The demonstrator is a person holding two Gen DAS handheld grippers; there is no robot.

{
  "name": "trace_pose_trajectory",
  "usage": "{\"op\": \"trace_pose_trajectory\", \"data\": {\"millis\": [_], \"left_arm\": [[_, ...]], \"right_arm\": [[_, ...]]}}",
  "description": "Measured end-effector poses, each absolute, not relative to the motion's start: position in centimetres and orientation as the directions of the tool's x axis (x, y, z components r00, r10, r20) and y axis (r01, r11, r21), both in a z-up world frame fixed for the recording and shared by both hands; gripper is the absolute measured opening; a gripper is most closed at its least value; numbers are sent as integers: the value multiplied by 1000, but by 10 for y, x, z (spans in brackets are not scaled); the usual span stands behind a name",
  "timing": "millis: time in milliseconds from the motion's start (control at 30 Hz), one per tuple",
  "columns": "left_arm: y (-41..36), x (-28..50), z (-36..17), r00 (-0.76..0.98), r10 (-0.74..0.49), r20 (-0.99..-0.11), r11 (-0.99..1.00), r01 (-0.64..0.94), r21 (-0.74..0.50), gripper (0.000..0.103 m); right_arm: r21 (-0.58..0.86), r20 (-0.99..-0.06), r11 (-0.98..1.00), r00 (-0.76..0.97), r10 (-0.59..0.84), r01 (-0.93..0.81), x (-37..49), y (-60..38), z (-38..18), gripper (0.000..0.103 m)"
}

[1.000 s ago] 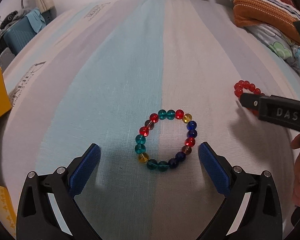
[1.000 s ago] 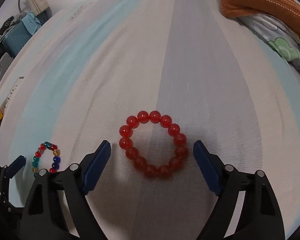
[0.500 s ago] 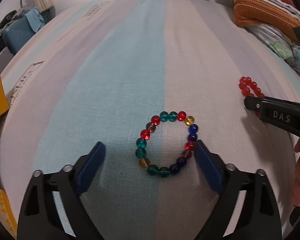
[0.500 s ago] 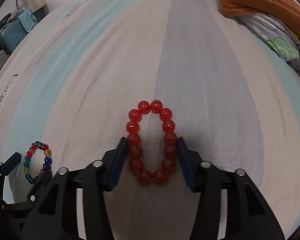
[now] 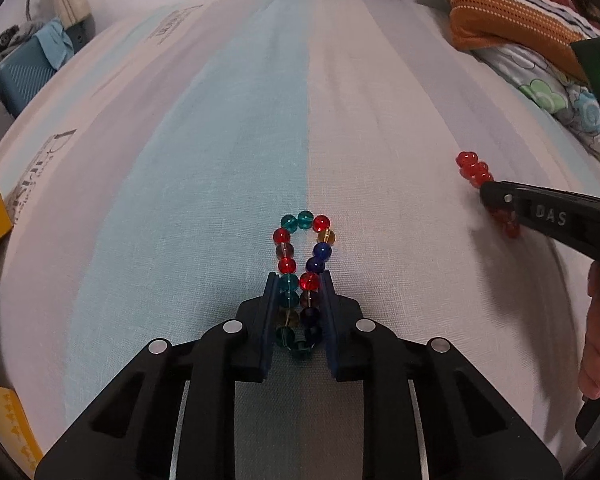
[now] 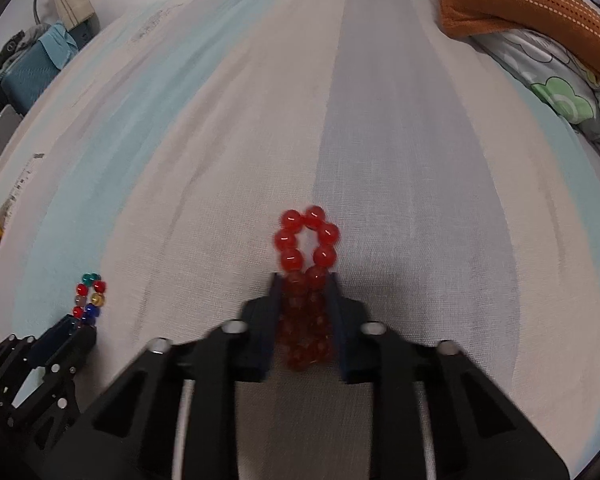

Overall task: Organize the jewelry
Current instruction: 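Grasp the multicolour glass bead bracelet with the left tool while the right tool grasps the red bead bracelet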

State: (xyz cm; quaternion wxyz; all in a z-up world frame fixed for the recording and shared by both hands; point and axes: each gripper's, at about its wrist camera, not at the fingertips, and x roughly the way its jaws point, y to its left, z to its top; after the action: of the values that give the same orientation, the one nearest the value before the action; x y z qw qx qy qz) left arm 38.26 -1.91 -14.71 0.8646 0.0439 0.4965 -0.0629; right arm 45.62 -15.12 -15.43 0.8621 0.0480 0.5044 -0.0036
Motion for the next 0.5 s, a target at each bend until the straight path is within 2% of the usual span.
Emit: {"op": "trace_pose_trajectory", "data": {"millis": [333, 400, 500], "left_arm": [[-17, 375, -128, 514, -56, -856, 991, 135, 16, 19], [-16, 372, -121, 520, -67, -852, 990, 141, 8, 0], [-15, 365, -107, 531, -81, -844, 988, 155, 3, 0]], "right_arm": [[83, -869, 995, 492, 49, 49, 454, -153, -147, 13], [86, -865, 995, 499, 49, 51, 452, -154, -143, 13], [93, -866, 994, 497, 54, 53, 447, -154, -140, 13]]}}
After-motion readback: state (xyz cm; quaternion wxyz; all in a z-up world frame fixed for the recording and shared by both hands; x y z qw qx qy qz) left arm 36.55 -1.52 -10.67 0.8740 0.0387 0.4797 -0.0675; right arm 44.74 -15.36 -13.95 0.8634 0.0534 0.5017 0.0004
